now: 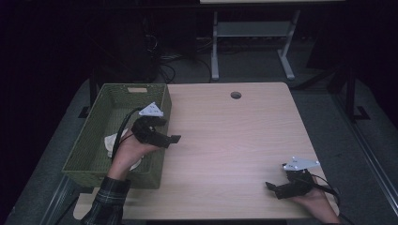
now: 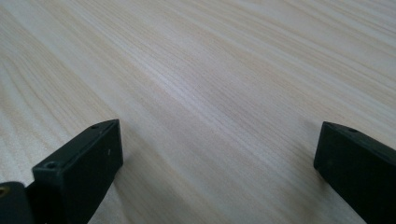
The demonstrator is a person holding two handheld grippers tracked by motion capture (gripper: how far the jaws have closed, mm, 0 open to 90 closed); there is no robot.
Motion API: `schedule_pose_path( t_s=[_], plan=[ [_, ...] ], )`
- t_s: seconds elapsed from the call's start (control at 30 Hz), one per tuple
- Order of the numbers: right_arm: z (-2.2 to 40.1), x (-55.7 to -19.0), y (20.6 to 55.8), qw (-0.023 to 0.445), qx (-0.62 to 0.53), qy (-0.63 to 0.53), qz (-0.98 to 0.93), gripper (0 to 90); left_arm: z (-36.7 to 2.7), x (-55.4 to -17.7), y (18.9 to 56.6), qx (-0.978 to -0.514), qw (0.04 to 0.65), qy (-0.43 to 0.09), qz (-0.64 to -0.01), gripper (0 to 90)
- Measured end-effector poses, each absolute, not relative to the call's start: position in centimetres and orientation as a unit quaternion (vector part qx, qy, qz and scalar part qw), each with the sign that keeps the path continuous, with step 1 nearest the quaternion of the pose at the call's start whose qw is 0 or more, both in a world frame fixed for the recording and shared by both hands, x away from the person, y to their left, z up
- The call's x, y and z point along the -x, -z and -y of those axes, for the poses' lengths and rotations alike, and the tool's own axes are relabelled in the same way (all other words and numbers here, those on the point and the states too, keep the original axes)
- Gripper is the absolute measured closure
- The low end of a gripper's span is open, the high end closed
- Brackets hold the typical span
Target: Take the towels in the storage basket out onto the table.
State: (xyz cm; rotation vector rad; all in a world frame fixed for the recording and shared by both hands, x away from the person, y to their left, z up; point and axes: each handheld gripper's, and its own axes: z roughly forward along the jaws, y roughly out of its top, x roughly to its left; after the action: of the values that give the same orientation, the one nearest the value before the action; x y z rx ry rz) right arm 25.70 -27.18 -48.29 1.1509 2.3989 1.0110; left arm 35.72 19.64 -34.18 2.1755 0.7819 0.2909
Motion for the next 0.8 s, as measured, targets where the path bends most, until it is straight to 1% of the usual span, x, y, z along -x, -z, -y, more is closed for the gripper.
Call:
schedule_pose_path(
  t_s=[0.3,0.8],
  plan=[
    [27.2,-25.7,48.3,0.147,-0.401,-0.351,-0.833,0.8,-21.5,-35.9,33.6,-0.851,0.400,-0.123,-0.316,13.1],
    [27.2,-25.7,48.3,0.147,-0.400,-0.351,-0.834,0.8,-24.7,-36.5,33.7,-0.837,0.400,-0.138,-0.347,13.1]
  ],
)
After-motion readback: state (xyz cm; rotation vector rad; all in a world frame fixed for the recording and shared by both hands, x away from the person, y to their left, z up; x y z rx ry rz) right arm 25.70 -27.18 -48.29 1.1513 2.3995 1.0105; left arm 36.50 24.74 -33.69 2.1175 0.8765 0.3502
